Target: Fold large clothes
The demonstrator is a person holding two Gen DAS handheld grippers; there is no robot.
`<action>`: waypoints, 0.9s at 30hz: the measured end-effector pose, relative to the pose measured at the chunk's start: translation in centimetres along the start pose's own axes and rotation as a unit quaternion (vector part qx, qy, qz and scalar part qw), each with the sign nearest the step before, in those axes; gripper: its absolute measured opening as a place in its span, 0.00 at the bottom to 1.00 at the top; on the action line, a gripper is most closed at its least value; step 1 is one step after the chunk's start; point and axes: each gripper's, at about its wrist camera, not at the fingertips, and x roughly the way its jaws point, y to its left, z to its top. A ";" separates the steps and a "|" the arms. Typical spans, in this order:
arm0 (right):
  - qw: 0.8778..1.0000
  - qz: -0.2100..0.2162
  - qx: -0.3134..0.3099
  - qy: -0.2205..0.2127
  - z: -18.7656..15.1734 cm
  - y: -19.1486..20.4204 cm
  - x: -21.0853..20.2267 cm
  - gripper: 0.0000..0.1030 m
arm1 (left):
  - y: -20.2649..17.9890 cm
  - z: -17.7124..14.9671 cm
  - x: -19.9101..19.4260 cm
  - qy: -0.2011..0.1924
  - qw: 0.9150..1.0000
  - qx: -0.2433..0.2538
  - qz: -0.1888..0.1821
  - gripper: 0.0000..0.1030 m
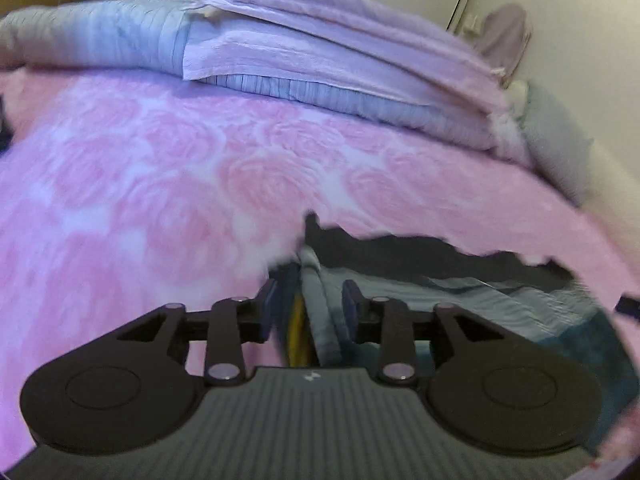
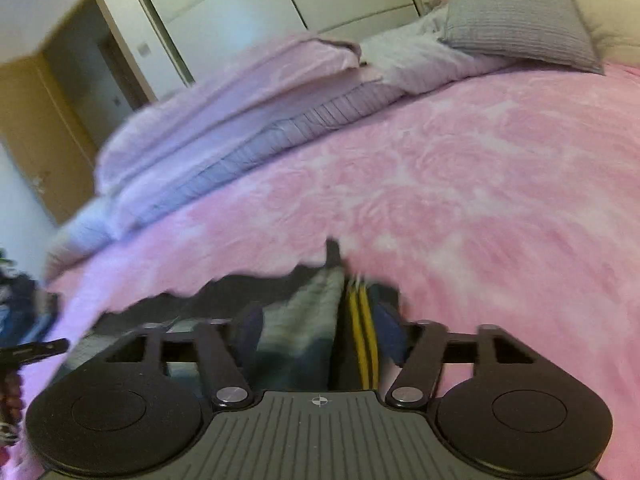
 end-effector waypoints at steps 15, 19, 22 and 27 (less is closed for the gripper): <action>0.999 0.019 -0.024 0.015 -10.1 3.2 -7.8 0.18 | -1.9 -11.1 -9.7 0.016 0.994 -0.082 -0.075 0.31; 0.998 0.030 -0.045 0.016 -9.8 3.3 -8.4 0.03 | -1.4 -10.6 -9.4 0.007 0.993 -0.086 -0.081 0.09; 0.996 0.018 -0.090 -0.003 -8.9 4.2 -10.0 0.02 | -0.9 -10.0 -11.2 -0.019 0.994 -0.072 -0.075 0.08; 0.997 -0.023 -0.048 0.058 -10.4 0.7 -9.1 0.01 | 0.8 -11.9 -9.7 0.025 0.996 -0.070 -0.047 0.09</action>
